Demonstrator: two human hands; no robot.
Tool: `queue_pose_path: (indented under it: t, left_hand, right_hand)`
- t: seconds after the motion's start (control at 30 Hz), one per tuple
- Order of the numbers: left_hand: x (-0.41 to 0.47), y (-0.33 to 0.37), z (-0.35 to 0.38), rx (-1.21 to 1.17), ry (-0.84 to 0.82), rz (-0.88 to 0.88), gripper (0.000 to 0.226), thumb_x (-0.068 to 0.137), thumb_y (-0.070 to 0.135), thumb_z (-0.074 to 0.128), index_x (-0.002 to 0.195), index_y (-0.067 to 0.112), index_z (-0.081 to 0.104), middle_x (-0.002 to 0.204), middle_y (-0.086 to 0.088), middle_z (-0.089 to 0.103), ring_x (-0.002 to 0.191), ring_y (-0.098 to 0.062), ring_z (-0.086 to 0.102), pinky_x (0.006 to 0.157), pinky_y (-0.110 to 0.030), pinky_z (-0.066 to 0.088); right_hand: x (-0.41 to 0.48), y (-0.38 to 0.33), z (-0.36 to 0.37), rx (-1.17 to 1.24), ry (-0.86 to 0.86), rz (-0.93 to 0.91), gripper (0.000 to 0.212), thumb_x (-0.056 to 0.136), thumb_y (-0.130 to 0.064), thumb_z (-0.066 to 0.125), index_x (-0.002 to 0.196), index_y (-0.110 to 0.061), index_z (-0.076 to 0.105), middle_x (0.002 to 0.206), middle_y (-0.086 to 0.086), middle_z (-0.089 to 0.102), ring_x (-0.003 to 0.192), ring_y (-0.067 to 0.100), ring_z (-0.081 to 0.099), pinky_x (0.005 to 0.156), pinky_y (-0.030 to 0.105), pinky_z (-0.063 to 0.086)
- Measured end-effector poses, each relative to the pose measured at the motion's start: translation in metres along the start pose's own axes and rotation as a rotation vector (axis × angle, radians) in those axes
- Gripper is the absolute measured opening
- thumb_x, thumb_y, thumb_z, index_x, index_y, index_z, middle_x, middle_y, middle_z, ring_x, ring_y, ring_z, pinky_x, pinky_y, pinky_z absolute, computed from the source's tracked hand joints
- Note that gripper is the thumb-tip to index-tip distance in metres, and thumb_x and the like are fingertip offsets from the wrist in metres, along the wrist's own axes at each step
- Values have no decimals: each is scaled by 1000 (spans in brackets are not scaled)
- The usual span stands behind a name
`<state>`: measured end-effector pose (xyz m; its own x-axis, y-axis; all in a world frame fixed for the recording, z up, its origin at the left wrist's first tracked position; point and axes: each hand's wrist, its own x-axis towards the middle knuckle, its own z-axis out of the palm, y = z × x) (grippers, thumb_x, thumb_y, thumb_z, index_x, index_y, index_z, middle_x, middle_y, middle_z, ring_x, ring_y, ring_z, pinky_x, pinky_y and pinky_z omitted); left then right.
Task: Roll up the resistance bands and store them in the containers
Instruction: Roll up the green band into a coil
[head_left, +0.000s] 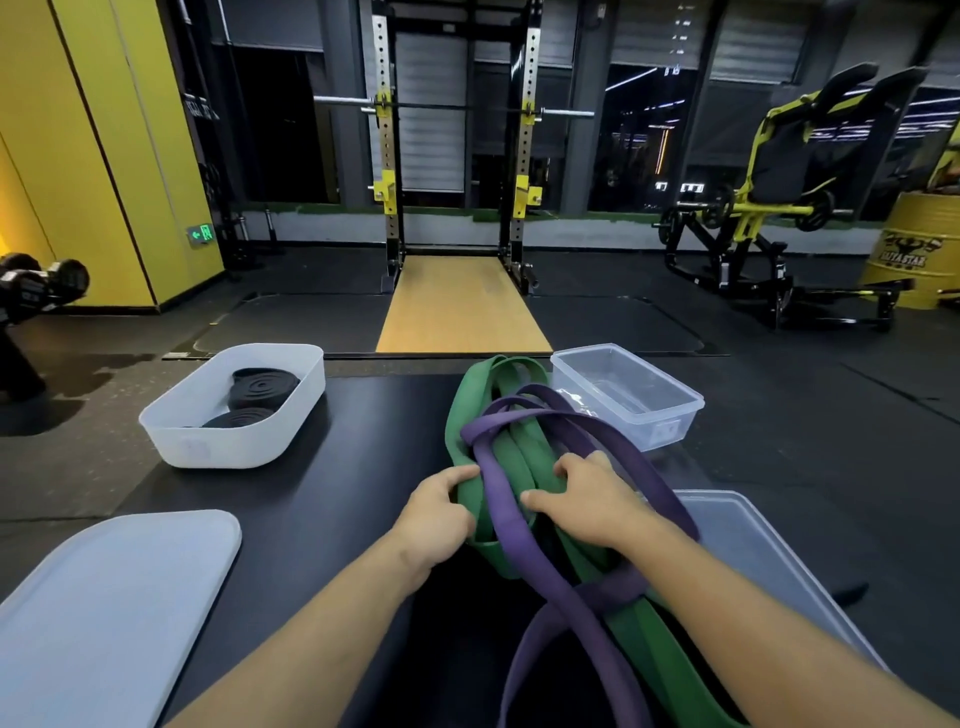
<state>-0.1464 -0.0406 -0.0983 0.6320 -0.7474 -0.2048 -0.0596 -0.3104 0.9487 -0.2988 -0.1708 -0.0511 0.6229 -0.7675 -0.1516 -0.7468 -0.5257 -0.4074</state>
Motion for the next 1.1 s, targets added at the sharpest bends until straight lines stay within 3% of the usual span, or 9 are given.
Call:
queue_pose_path:
  t: [0.2, 0.3, 0.4, 0.5, 0.63, 0.77, 0.83, 0.97, 1.1]
  left_hand:
    - [6, -3, -21, 39, 96, 9, 71, 80, -18, 53, 139, 20, 61, 102, -4, 76, 86, -20, 75, 74, -31, 62]
    - [10, -10, -25, 35, 62, 16, 67, 78, -11, 73, 138, 14, 62, 100, -3, 79, 90, -21, 77, 92, -40, 61]
    - [8, -14, -25, 2, -16, 25, 76, 75, -6, 86, 141, 19, 58, 106, -4, 79, 97, -18, 77, 98, -40, 59]
    - [9, -16, -27, 38, 0, 52, 74, 75, -8, 84, 136, 26, 58, 110, 1, 77, 98, -12, 76, 96, -32, 59]
    - [14, -20, -27, 54, 4, 46, 77, 77, -6, 80, 145, 21, 58, 121, 0, 74, 108, -18, 73, 104, -41, 55]
    - [12, -17, -23, 51, -22, 64, 73, 84, -9, 75, 146, 24, 56, 123, 2, 72, 109, -14, 72, 103, -37, 56]
    - [11, -15, -20, 60, -28, 79, 72, 84, -9, 74, 146, 24, 56, 123, 2, 72, 108, -12, 72, 101, -32, 57]
    - [8, -14, -16, 104, -30, 107, 74, 83, -10, 72, 144, 29, 56, 125, 4, 72, 109, -9, 70, 98, -26, 56]
    - [6, -11, -17, 196, 13, 155, 78, 81, -15, 56, 144, 31, 56, 139, 6, 63, 124, -12, 63, 107, -34, 52]
  right_hand:
    - [1, -16, 8, 126, 35, -50, 52, 94, -71, 48, 88, -22, 63, 90, -4, 67, 89, 20, 63, 82, 38, 53]
    - [-2, -30, 14, 174, 44, -58, 64, 83, -77, 57, 116, -22, 59, 111, -4, 66, 107, 24, 63, 87, 38, 52]
    - [-5, -48, 16, 187, -131, -107, 79, 77, -53, 79, 139, -22, 42, 116, -1, 59, 97, 21, 66, 74, 34, 57]
    - [-3, -58, 18, -94, -122, -123, 65, 72, -51, 75, 124, -22, 50, 106, 0, 63, 94, 24, 64, 75, 36, 54]
    - [1, -58, 17, -156, -50, -79, 32, 73, -49, 69, 85, -19, 66, 91, 3, 70, 89, 28, 68, 66, 31, 47]
    - [-8, -65, 12, -413, 120, -122, 46, 86, -67, 61, 97, -23, 57, 111, 1, 68, 106, 28, 66, 75, 34, 43]
    - [-11, -71, 7, -481, 18, -88, 56, 79, -75, 66, 99, -24, 54, 114, 0, 65, 109, 25, 65, 77, 33, 42]
    - [-12, -83, 1, -588, -144, -45, 51, 81, -57, 73, 119, -25, 61, 123, -2, 64, 115, 22, 63, 79, 32, 41]
    - [-14, -86, 9, -525, 18, -97, 33, 91, -36, 61, 119, -20, 63, 123, 3, 65, 114, 26, 64, 78, 32, 42]
